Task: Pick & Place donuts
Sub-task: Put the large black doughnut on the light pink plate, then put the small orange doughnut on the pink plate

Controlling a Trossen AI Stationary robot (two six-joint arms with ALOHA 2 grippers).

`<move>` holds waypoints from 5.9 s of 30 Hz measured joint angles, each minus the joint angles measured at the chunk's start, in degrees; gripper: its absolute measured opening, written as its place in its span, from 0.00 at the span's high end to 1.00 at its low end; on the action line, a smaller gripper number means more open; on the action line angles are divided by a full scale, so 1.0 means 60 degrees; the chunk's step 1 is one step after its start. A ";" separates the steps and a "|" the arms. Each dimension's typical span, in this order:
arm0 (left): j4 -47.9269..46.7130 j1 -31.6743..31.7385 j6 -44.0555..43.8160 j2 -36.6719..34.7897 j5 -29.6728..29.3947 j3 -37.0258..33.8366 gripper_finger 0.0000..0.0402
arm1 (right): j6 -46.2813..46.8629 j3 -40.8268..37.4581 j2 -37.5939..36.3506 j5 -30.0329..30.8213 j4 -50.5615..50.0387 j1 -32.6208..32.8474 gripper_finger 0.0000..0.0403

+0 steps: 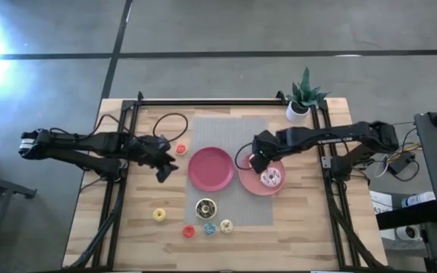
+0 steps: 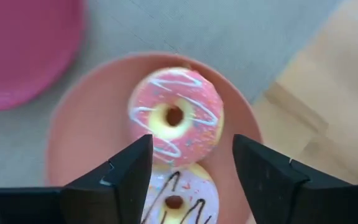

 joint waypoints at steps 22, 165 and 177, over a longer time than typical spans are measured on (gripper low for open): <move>0.2653 -0.0644 -0.2799 0.0538 0.0974 -0.0356 0.57 | 0.0284 -0.2383 -0.4778 0.1010 0.1726 0.2640 0.47; -0.0449 0.4124 -0.1511 0.4854 -0.0274 0.0744 0.62 | 0.0529 -0.3537 -0.7285 0.1461 0.1121 0.2640 0.47; 0.0967 0.5084 -0.0522 0.5330 0.0223 0.0182 0.62 | 0.1220 -0.3541 -0.6785 0.1495 0.1390 0.2647 0.47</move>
